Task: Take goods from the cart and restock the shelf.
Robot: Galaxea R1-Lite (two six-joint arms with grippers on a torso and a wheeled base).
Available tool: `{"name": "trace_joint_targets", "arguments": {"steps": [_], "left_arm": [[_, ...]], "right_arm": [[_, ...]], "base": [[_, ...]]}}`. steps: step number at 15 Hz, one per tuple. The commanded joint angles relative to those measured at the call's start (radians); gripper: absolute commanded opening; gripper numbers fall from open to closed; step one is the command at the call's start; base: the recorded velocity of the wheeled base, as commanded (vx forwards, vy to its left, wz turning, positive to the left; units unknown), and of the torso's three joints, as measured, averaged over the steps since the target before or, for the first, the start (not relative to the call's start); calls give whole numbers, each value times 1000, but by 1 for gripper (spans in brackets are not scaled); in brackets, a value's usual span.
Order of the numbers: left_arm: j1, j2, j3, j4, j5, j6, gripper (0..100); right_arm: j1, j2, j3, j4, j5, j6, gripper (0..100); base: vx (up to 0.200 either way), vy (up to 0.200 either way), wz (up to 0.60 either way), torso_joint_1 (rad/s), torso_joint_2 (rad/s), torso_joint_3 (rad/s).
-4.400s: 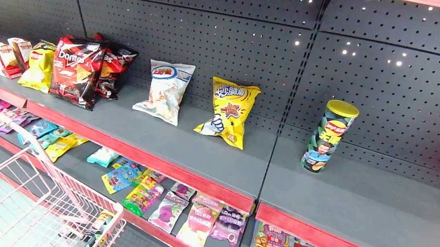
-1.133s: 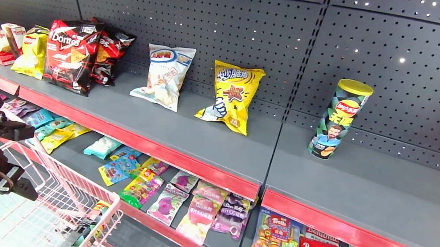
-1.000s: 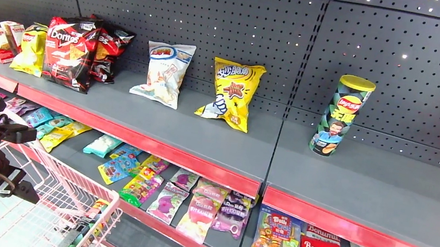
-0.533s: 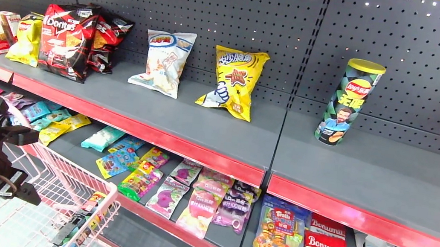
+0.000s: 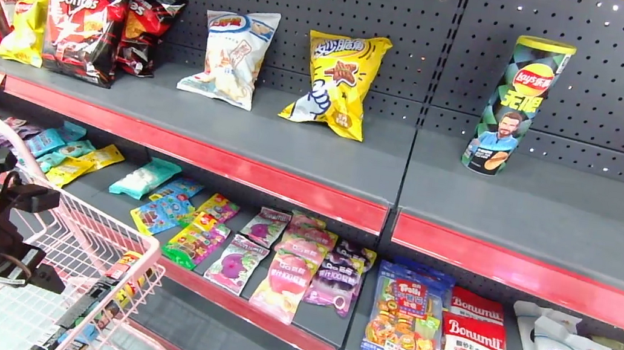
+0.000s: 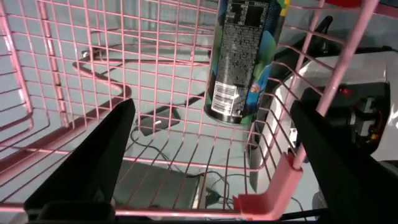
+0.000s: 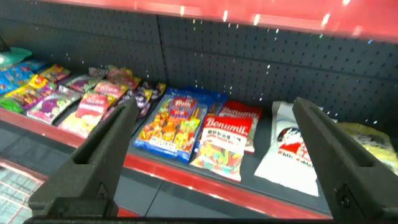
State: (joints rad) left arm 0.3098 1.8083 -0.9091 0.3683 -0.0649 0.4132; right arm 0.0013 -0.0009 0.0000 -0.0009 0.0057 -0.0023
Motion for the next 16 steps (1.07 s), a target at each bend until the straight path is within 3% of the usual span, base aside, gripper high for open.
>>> {"name": "trace_joint_targets", "arguments": {"steps": [1,8,11,13,15,16], "left_arm": [[-8,8,26,-3,-3,3,100],[-37,43,3,-15,-18,-5,100],[-72,160,-47,-123,-19,-19,100],[-109,223,-93,-135,-21,-62,100],[-158,290,-151,-135,-32,-157,100],[-175,304,-163,-135,-32,-175,100]], "right_arm": [[0,1,0,-1,0,-1,100],[0,1,0,-1,-1,-1,100],[0,1,0,-1,-1,-1,100],[0,1,0,-1,-3,-2,100],[0,1,0,1,-4,-5,100],[0,1,0,1,-4,-5,100]], "base": [[0,0,0,-217,540,310],[0,0,0,-175,442,264],[0,0,0,-16,55,31],[0,0,0,0,0,0],[0,0,0,0,0,0],[0,0,0,0,0,0]]}}
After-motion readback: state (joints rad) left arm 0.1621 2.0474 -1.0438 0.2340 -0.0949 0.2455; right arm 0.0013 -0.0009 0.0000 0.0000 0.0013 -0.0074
